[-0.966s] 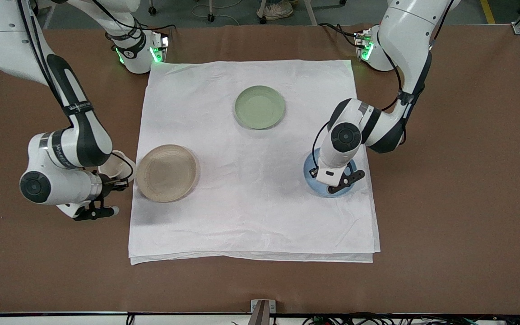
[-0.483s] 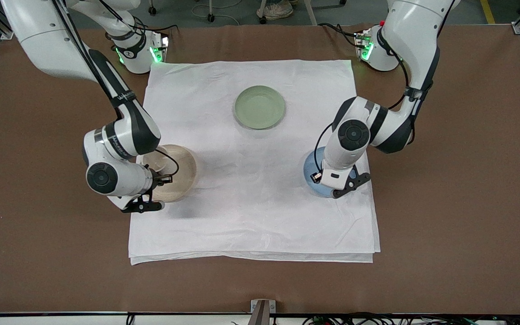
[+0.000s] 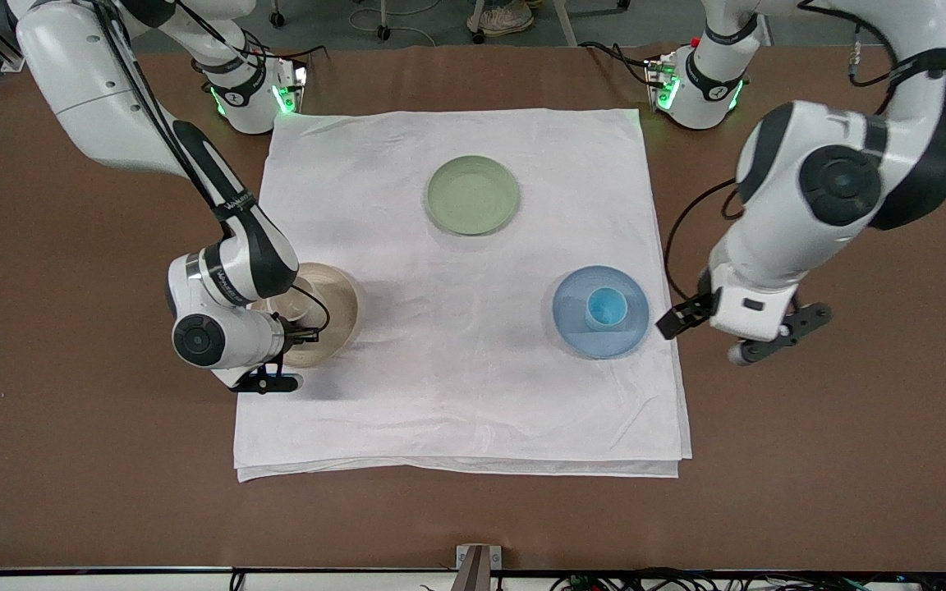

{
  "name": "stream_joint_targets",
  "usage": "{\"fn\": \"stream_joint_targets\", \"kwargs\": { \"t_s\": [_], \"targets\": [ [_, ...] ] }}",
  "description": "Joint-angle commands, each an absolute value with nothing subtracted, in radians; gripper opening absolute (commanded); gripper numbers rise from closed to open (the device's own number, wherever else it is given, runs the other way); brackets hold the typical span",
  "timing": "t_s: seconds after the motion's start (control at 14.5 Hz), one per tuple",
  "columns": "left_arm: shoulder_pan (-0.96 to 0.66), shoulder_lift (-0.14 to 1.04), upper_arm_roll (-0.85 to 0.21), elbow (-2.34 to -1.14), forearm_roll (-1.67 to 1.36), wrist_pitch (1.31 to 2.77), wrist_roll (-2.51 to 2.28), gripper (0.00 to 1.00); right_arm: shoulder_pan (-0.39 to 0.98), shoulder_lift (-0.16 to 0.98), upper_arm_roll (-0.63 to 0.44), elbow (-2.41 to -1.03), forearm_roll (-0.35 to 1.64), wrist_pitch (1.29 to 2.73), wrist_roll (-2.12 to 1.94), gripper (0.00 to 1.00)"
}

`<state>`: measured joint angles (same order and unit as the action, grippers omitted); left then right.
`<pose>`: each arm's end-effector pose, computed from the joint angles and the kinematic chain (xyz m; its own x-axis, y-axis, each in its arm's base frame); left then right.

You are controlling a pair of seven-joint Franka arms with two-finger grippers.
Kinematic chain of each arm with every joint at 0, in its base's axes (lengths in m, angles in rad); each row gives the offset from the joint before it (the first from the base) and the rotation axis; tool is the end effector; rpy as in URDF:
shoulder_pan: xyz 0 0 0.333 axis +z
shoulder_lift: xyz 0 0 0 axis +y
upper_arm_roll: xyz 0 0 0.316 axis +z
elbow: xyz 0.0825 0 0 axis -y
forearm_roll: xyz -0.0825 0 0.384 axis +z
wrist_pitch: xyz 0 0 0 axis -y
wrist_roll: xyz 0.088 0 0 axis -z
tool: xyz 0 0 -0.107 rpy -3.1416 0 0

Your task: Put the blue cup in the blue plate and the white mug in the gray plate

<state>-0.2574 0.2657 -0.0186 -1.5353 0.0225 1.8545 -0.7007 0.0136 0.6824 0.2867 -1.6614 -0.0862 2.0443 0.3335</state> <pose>0.6251 -0.1739 0.5068 0.9117 0.4075 0.0519 0.4069 -0.9132 0.0215 0.6284 0.1720 0.2035 0.9573 -0.0157 -0.2887 -0.0232 -0.9995 -0.0226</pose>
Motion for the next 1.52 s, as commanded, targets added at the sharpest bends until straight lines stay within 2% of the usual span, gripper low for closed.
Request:
{"fn": "stream_joint_targets", "kwargs": {
  "t_s": [0.0,0.07,0.41,0.69,0.83,1.17,1.45],
  "targets": [
    [-0.174,0.181,-0.028,-1.542,0.043,1.752,-0.527,1.0,0.018,0.683,0.298,-1.664,-0.114,2.04,0.412,0.68],
    [-0.151,0.158,-0.025,-1.542,0.043,1.714,-0.473,1.0,0.014,0.677,0.299,-1.66,-0.112,2.03,0.432,1.0],
    [0.018,0.06,-0.022,-1.546,0.011,1.62,-0.132,1.0,-0.011,0.579,0.305,-1.619,-0.098,1.944,0.46,1.0],
    [0.002,0.035,0.057,-1.554,-0.051,1.609,-0.049,1.0,-0.011,0.496,0.308,-1.418,-0.097,1.694,0.485,1.0],
    [-0.021,0.02,0.08,-1.554,-0.052,1.609,-0.049,1.0,-0.018,0.454,0.304,-1.333,-0.1,1.622,0.476,1.0],
    [-0.02,-0.035,0.084,-1.586,-0.048,1.605,-0.048,1.0,-0.11,0.344,0.298,-1.312,-0.104,1.615,0.373,1.0],
    [-0.021,-0.077,0.081,-1.609,-0.041,1.605,-0.044,1.0,-0.25,0.278,0.299,-1.31,-0.095,1.614,0.163,1.0]
  ]
}}
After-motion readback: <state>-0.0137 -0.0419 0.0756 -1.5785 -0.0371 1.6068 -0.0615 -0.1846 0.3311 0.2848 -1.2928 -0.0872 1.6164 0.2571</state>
